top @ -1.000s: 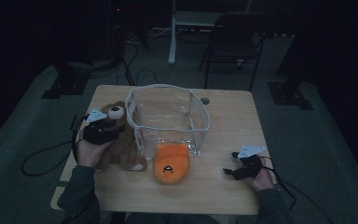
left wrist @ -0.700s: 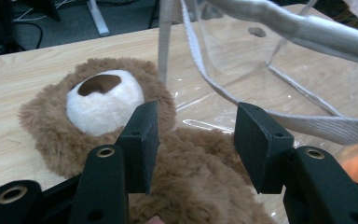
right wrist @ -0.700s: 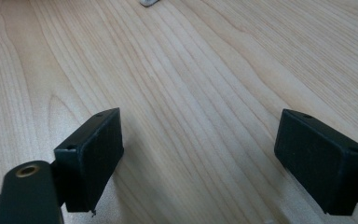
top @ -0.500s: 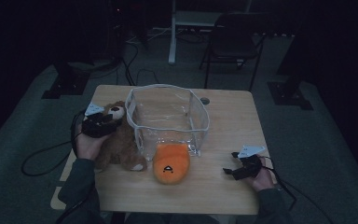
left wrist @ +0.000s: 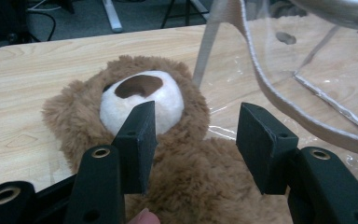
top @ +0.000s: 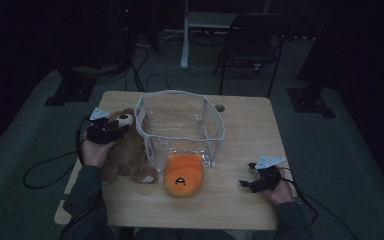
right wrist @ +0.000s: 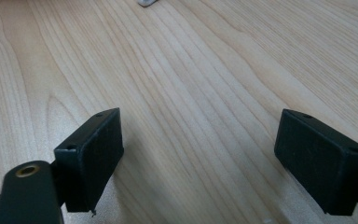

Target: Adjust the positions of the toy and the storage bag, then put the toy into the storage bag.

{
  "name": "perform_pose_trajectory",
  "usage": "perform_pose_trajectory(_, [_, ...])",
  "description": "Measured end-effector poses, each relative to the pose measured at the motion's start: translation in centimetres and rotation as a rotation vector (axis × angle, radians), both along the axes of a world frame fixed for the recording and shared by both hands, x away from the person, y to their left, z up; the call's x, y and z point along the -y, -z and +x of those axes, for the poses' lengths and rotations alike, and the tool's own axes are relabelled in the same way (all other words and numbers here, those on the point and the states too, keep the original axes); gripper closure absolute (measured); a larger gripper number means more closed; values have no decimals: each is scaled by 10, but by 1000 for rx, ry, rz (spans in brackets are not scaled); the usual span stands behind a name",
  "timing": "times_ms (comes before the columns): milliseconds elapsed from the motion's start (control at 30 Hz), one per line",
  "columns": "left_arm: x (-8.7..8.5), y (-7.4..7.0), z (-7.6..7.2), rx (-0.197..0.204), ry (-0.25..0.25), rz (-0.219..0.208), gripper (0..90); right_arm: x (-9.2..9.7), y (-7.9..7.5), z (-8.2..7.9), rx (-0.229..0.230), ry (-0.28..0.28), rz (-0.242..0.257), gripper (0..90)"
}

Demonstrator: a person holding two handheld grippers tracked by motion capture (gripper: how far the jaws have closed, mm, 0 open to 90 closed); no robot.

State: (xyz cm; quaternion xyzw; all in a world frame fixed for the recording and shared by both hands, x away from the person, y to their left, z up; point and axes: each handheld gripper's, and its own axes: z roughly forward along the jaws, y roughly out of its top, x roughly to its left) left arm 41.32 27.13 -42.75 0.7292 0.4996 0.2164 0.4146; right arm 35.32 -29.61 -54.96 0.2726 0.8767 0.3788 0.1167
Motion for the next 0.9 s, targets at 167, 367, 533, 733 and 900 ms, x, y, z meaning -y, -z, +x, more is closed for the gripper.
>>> perform_pose_trajectory(167, [-5, 4, 5, -5, -22, -7, 470, 0, 0, 0, 0, 0, 0, 147])
perform_pose_trajectory(367, [-8, 8, 10, -7, -35, -11, 464, 0, 0, 0, 0, 0, 0, 147])
perform_pose_trajectory(533, [-7, 12, 16, -14, -29, 13, 443, 0, 0, 0, 0, 0, 0, 147])
perform_pose_trajectory(733, [-7, 14, 18, -13, -44, -5, 428, 0, 0, 0, 0, 0, 0, 147])
perform_pose_trajectory(900, [-6, 15, 21, -17, -63, -10, 403, 0, 0, 0, 0, 0, 0, 147])
